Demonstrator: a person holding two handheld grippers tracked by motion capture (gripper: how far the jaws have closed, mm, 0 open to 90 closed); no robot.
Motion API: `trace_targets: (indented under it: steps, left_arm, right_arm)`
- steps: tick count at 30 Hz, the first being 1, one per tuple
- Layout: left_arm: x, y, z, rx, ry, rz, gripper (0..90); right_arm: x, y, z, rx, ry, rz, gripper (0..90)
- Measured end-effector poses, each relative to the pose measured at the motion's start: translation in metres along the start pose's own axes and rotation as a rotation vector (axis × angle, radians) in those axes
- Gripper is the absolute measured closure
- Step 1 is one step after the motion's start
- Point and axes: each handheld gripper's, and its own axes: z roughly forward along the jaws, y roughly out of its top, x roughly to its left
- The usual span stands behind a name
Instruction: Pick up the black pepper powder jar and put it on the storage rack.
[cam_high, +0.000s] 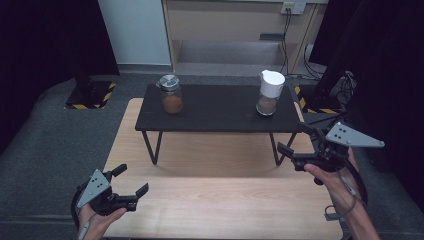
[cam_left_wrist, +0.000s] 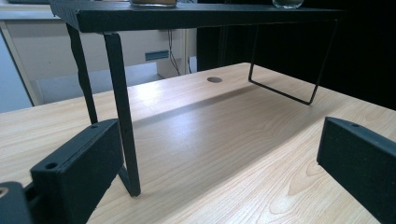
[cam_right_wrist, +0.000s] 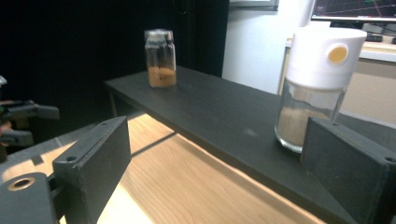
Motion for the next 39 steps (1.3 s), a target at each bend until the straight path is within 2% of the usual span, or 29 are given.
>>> trace_targets:
  steps: [9, 17, 25, 29, 34, 39]
  left_arm:
    - [0.0, 0.0, 0.001, 0.002, -0.005, 0.003, 0.0]
    - [-0.001, 0.0, 0.003, 0.007, -0.018, 0.008, 0.0]
    - [-0.001, 0.0, 0.006, 0.01, -0.028, 0.012, 0.0]
    - [-0.002, 0.0, 0.005, 0.004, -0.029, 0.012, 0.0]
    - [-0.002, 0.0, 0.005, 0.001, -0.029, 0.016, 0.0]
    - [-0.002, 0.0, 0.005, -0.002, -0.031, 0.019, 0.0]
  right_arm:
    - [0.018, -0.037, -0.002, 0.021, -0.036, -0.025, 8.6]
    - [0.028, -0.068, -0.001, 0.03, -0.058, 0.011, 8.4]
    - [0.037, -0.097, 0.008, 0.049, -0.056, 0.045, 8.1]
    - [0.041, -0.107, 0.012, 0.063, -0.064, 0.042, 8.1]
    - [0.05, -0.115, 0.015, 0.083, -0.076, 0.003, 8.1]
    - [0.05, -0.124, 0.019, 0.1, -0.055, 0.017, 8.0]
